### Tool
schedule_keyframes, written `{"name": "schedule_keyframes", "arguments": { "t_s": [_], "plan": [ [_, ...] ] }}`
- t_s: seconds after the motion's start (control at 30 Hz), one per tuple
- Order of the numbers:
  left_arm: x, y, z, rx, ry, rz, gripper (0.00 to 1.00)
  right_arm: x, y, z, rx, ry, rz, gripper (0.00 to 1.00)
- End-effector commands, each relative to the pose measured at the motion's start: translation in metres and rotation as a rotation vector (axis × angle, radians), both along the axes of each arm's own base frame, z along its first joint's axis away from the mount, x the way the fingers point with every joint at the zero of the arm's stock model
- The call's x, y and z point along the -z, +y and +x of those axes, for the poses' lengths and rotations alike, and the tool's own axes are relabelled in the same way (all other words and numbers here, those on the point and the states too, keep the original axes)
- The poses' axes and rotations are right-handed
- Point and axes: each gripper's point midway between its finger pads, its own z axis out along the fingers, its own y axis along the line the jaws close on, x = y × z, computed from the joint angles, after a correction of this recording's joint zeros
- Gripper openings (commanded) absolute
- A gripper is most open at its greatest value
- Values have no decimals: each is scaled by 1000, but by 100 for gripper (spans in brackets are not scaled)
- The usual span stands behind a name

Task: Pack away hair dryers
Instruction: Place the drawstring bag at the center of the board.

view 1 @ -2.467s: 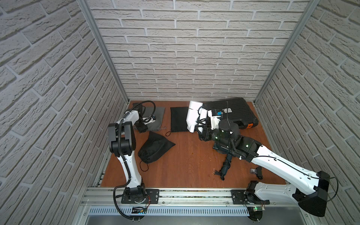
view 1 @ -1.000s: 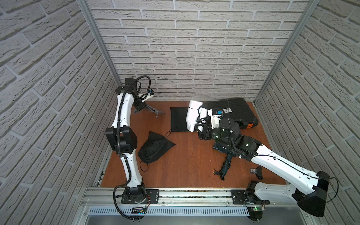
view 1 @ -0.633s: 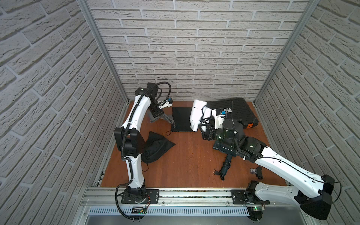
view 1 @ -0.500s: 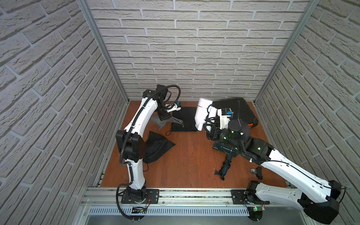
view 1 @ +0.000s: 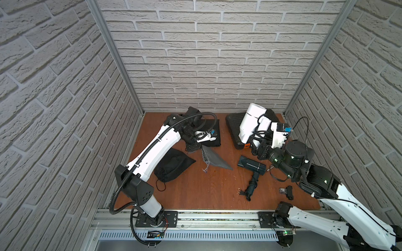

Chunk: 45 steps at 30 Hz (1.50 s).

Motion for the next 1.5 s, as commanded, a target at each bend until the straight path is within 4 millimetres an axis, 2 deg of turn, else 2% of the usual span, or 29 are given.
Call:
{"name": "schedule_keyframes", "arguments": {
  "t_s": [0.0,0.13,0.23,0.3,0.37,0.47,0.63,0.77,0.87,0.97,1.13,1.23,1.37,1.47],
  "plan": [
    [10,-14,3,-28,-49,-40,0,-12,-7,2,34,-49,29,2],
    [31,-18,-3,15,-44,26,0,-6,-8,1,34,-37,33,2],
    [29,-16,-2,12,-66,25,0,-4,-9,1,39,-35,28,2],
    [14,-20,7,18,-100,7,0,-4,-8,2,41,-35,24,2],
    [-12,-28,18,16,-126,-25,0,-6,-7,3,38,-37,20,2],
    [-43,-35,42,-18,-176,-39,0,-10,-7,3,38,-44,23,2],
    [-74,-25,79,-105,-304,-64,0,-10,-10,1,45,-46,27,2],
    [-85,-17,97,-167,-397,-50,0,-11,-11,0,43,-52,21,2],
    [-71,-8,108,-221,-437,3,0,-9,-10,2,45,-49,14,2],
    [-41,2,107,-253,-429,57,0,-5,-6,4,38,-41,9,2],
    [20,15,79,-224,-346,133,0,-1,-3,7,31,-31,1,2],
    [47,24,63,-210,-294,167,0,2,0,8,23,-24,0,2],
    [59,30,43,-177,-239,171,1,5,1,7,16,-16,5,2],
    [65,31,28,-126,-209,175,13,7,1,7,17,-12,7,2]
  ]
}}
